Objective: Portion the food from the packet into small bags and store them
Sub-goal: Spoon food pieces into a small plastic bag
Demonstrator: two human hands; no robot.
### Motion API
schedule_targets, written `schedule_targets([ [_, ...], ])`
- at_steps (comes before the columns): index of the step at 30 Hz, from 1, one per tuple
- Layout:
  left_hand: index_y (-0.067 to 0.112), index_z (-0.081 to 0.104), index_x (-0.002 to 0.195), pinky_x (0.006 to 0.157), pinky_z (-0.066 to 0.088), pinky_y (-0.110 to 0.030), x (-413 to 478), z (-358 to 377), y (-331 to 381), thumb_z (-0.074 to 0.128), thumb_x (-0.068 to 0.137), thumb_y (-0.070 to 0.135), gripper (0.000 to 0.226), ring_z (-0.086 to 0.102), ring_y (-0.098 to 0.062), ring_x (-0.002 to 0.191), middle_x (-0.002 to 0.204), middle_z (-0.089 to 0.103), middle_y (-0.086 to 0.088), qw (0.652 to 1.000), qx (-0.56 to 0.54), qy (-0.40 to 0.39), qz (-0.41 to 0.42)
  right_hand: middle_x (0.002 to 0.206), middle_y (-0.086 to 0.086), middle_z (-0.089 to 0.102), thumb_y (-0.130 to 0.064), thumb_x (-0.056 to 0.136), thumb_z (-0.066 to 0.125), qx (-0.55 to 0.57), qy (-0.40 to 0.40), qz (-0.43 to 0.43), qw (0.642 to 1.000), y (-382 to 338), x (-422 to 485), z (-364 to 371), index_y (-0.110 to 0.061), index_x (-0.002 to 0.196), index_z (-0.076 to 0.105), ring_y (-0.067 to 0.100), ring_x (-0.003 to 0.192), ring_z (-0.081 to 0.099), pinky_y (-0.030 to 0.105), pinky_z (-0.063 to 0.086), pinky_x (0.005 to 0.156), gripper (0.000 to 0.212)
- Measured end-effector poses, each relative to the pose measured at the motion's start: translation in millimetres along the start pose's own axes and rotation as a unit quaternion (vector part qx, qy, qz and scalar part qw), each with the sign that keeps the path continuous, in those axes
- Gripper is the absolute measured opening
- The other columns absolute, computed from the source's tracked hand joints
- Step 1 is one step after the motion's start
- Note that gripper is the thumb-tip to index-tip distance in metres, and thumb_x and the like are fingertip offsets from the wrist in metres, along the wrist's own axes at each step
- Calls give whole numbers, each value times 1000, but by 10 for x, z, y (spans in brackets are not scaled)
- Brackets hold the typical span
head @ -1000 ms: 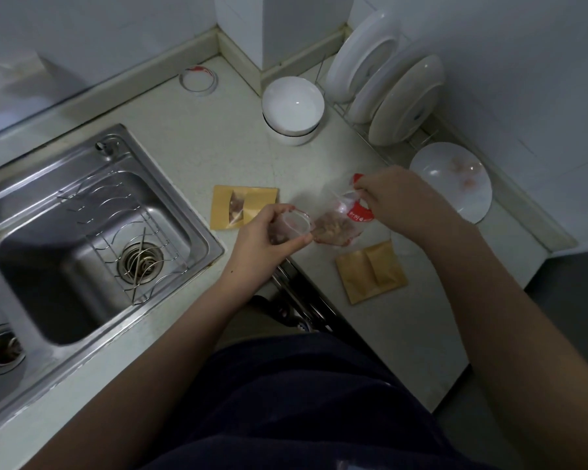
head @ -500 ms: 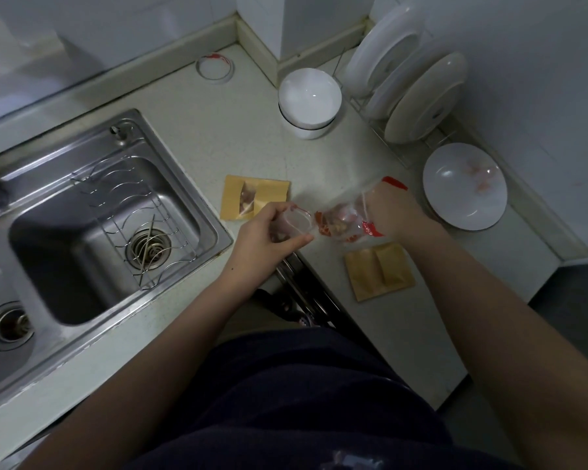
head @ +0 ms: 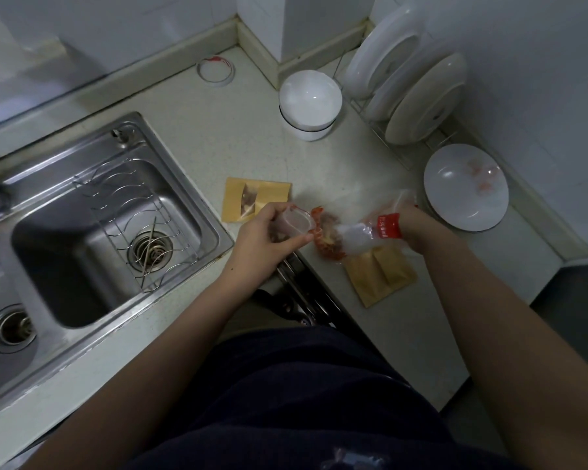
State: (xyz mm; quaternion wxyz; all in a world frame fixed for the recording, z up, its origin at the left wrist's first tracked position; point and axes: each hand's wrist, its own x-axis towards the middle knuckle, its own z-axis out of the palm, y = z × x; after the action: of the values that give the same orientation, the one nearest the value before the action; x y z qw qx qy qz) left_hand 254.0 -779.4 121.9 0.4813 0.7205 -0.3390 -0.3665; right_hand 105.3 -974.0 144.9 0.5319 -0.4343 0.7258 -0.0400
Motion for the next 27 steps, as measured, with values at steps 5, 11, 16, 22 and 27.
schedule_targets([
  [5, 20, 59, 121, 84, 54, -26, 19, -18, -23, 81, 73, 33, 54, 65, -7, 96, 108, 68, 3, 1000, -6, 1, -6, 76, 12, 66, -40, 105, 10, 89, -13, 18, 996, -50, -156, -85, 5, 136, 41, 9, 28, 55, 19, 44, 33, 63],
  [11, 24, 58, 120, 83, 54, -24, 44, 13, -4, 81, 73, 32, 52, 64, -5, 96, 107, 67, 5, 1000, -4, -9, -18, 76, 15, 54, -9, 97, 36, -70, 0, -63, 996, -71, -64, -313, -6, 107, 52, 13, 49, 43, 13, 30, 31, 19],
  [16, 24, 58, 122, 76, 50, -10, 65, 45, 37, 81, 74, 33, 53, 64, 0, 93, 107, 66, 6, 1000, 0, -21, -22, 57, 9, 42, -2, 90, 48, -87, -18, -139, 986, -82, -101, -499, -5, 75, 52, 9, 35, 37, 14, 27, 34, 15],
  [22, 24, 58, 122, 76, 52, -11, 88, 77, 63, 80, 75, 31, 53, 65, -2, 92, 105, 67, 3, 999, -7, -32, -22, 43, 2, 48, -9, 88, 62, -51, -35, -198, 978, -126, -206, -619, 0, 66, 61, 7, 32, 32, 14, 23, 34, 24],
  [27, 21, 59, 122, 77, 51, -11, 115, 98, 59, 81, 75, 30, 53, 64, -4, 96, 109, 67, 3, 999, -16, -39, -17, 40, 0, 45, -11, 89, 61, -21, -42, -218, 975, -141, -283, -635, -1, 67, 64, 8, 33, 28, 13, 19, 35, 24],
])
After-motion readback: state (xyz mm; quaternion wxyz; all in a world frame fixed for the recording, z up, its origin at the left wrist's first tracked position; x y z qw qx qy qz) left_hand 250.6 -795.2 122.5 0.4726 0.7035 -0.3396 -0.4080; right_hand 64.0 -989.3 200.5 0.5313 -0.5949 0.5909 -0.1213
